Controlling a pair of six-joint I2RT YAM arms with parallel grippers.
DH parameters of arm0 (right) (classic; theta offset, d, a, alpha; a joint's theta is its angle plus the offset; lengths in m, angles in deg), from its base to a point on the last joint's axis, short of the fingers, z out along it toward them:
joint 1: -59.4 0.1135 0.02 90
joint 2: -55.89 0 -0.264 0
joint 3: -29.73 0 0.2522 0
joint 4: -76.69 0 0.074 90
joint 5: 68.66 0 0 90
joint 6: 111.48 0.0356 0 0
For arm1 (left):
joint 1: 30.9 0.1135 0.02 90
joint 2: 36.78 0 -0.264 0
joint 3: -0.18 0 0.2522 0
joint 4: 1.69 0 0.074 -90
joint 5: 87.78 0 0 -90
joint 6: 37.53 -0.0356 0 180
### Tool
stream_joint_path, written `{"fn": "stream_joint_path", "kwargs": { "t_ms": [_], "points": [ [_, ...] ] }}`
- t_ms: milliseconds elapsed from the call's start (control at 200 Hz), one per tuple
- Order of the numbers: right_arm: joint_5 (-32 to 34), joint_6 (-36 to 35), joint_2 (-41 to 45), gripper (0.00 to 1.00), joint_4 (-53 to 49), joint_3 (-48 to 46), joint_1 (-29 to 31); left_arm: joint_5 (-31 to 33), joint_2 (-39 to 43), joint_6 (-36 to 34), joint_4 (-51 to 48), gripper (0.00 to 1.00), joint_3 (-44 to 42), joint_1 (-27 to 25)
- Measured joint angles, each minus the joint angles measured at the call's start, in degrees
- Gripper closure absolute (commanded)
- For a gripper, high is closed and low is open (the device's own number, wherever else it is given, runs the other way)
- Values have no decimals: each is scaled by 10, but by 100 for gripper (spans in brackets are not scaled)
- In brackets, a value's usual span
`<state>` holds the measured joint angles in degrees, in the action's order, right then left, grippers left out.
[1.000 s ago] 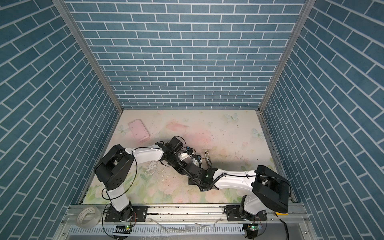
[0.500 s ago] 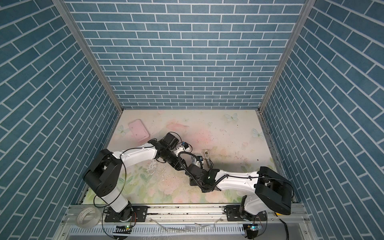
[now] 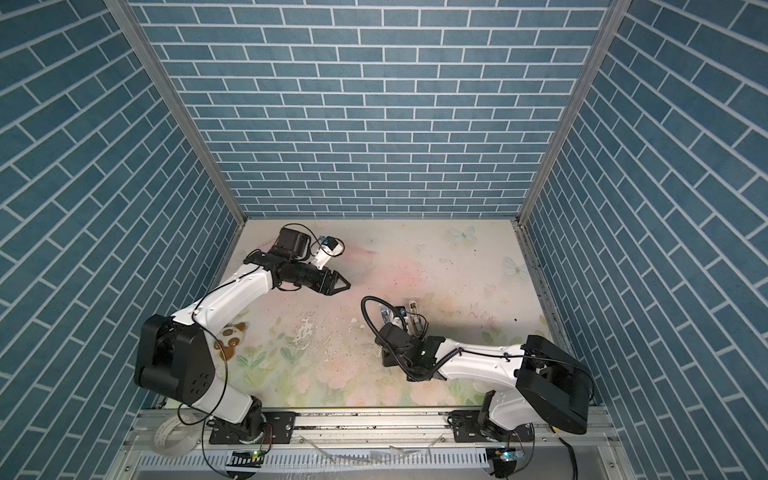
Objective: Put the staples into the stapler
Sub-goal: 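Move the right gripper with the strip over the blue stapler's channel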
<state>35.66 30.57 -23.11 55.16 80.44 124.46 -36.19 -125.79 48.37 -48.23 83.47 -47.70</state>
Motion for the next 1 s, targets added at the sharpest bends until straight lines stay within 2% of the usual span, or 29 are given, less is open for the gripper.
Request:
{"fn": "stream_joint_path", "kwargs": {
  "t_ms": [105, 525, 1000],
  "points": [
    [-5, -32, -7, 89, 2, 18, -17, -2, 18, -10, -6, 29, 1, 15],
    [-50, -160, -38, 89, 14, 63, -78, -18, 39, -43, -26, 29, 9, 15],
    [-67, -191, -59, 89, 65, 46, -93, -27, 38, -67, -38, 29, 16, 15]
  ]
}}
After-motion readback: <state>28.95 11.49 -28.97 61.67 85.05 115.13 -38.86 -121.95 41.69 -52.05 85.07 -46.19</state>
